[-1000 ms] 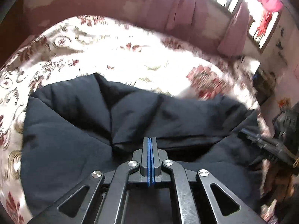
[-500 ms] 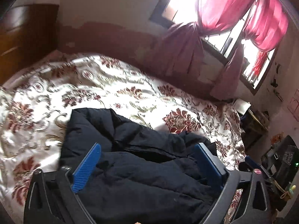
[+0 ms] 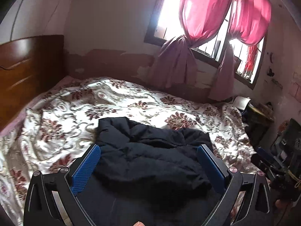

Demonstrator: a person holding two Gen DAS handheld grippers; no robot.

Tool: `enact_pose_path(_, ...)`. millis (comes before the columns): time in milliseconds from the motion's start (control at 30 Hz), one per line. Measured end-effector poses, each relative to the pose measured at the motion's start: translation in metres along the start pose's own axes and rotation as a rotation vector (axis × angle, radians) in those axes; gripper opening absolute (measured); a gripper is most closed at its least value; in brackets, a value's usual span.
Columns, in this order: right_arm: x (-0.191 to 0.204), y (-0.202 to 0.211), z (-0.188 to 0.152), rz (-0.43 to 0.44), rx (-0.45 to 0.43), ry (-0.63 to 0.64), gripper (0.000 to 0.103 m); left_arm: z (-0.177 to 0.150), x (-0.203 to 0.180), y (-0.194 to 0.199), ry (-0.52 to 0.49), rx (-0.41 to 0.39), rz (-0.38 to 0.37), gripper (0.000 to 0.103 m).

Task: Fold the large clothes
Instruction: 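Open both tools and pull them back from the folded jacket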

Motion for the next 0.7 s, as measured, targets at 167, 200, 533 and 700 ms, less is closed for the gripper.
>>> enact_pose_path(167, 0.008, 0.041, -0.023, -0.024, -0.025, 0.036, 0.101, -0.025, 0.004, 0.035, -0.068, -0.019, 0.072, 0.103)
enact_pose_path(200, 0.010, 0.049, -0.029, -0.026, -0.029, 0.040, 0.101, -0.030, 0.004, 0.042, -0.083, -0.025, 0.082, 0.103)
enact_pose_path(533, 0.024, 0.117, -0.086, -0.056, -0.040, 0.102, 0.101, -0.089, -0.003, 0.099, -0.198, -0.041, 0.149, 0.103)
enact_pose_path(700, 0.026, 0.141, -0.117, -0.068, -0.021, 0.138, 0.101, -0.125, 0.001, 0.115, -0.210, -0.029, 0.135, 0.103)
Point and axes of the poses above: each gripper's, at about its wrist camera, not at the fingertips, and y roughly against the way its jaws point, x to its left, z to its top, the point moved 8 cm from there along -y, roughly the way its jaws point, and after that the axes turned 1 degree about -y, right-handed, at the moved point
